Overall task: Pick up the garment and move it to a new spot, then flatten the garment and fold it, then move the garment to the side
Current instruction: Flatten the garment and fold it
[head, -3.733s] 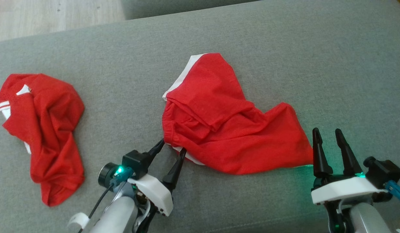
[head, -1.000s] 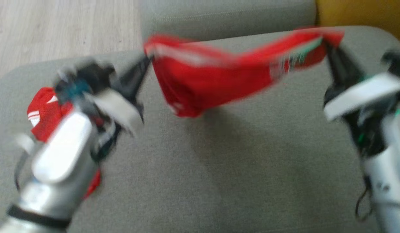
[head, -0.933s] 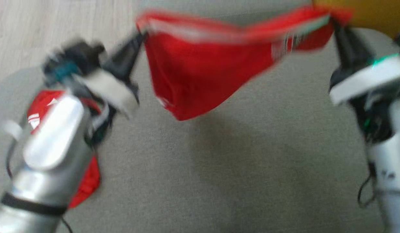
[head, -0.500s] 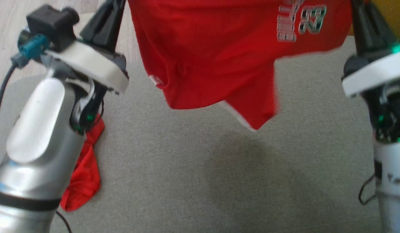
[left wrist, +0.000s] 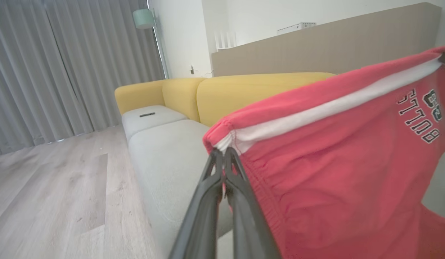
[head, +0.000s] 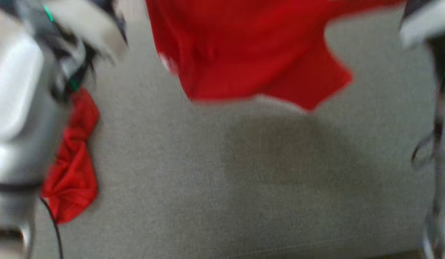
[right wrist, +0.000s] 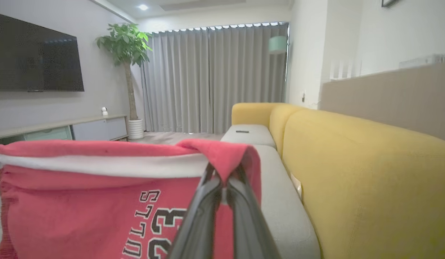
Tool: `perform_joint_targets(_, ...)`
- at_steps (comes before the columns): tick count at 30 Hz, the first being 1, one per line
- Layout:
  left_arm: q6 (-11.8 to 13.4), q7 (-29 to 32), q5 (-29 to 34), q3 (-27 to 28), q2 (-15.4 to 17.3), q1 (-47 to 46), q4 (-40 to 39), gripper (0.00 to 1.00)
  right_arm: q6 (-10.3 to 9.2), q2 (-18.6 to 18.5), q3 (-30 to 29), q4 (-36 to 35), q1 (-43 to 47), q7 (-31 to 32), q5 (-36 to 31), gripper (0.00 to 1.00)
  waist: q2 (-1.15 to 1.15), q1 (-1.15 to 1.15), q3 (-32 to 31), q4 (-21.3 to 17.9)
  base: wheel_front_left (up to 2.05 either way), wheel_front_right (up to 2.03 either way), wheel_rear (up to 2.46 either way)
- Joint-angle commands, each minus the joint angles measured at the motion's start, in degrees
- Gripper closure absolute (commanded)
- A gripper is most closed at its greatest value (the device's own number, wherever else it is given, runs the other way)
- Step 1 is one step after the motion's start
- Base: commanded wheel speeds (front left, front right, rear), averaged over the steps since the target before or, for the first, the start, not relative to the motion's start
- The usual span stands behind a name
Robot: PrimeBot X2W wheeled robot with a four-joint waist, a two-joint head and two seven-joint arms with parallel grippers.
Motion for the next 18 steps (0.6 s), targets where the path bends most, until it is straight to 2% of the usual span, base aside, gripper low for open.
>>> perform_joint_targets(1, -0.8, -0.3, 0.78, 3.12, 2.48, -10.09, 2.02, 1.0, -0.04, -1.42, 2.36, 3.59, -10.04, -2.87, -1.54, 1.0, 0.0, 0.0, 9.72, -2.01, 0.0, 0.0, 0.0)
perform_joint_targets(3, -1.14, -1.63, 1.5, 3.78, 2.42, -15.95, 6.16, 1.0, -0.04, -2.38, 3.91, 10.22, -17.3, -6.4, -3.04, 1.0, 0.0, 0.0, 13.27, -2.74, 0.0, 0.0, 0.0)
perform_joint_targets(4, -1.14, -1.63, 1.5, 3.78, 2.42, -15.95, 6.16, 1.0, -0.04, -2.38, 3.91, 10.22, -17.3, -6.4, -3.04, 1.0, 0.0, 0.0, 13.27, -2.74, 0.0, 0.0, 0.0)
perform_joint_targets(5, -1.2, -2.7, 2.11, 4.11, 2.29, -19.11, 8.2, 1.0, -0.04, -2.58, 4.51, 13.49, -20.97, -8.37, -3.71, 1.0, 0.0, 0.0, 14.94, -2.94, 0.0, 0.0, 0.0)
perform_joint_targets(6, -1.36, -5.5, 3.49, 4.39, 1.79, -25.26, 12.33, 1.0, -0.04, -2.91, 4.96, 19.73, -28.0, -13.23, -5.37, 1.0, 0.0, 0.0, 17.58, -3.08, 0.0, 0.0, 0.0)
perform_joint_targets(10, -1.37, -12.13, 4.87, 4.92, -0.64, -34.55, 21.17, 1.0, -0.04, -2.56, 4.41, 30.99, -38.22, -22.48, -8.24, 1.0, 0.0, 0.0, 20.62, -2.61, 0.0, 0.0, 0.0)
perform_joint_targets(14, -1.96, -16.86, 5.31, 3.73, -3.36, -37.67, 28.78, 1.0, -0.04, -2.19, 5.14, 40.63, -41.92, -27.68, -8.85, 1.0, 0.0, 0.0, 21.65, -2.14, 0.0, 0.0, 0.0)
perform_joint_targets(18, -2.56, -18.85, 4.37, 2.86, -6.03, -35.24, 34.18, 1.0, -0.04, -1.58, 6.83, 48.44, -40.15, -30.15, -7.51, 1.0, 0.0, 0.0, 21.8, -1.77, 0.0, 0.0, 0.0)
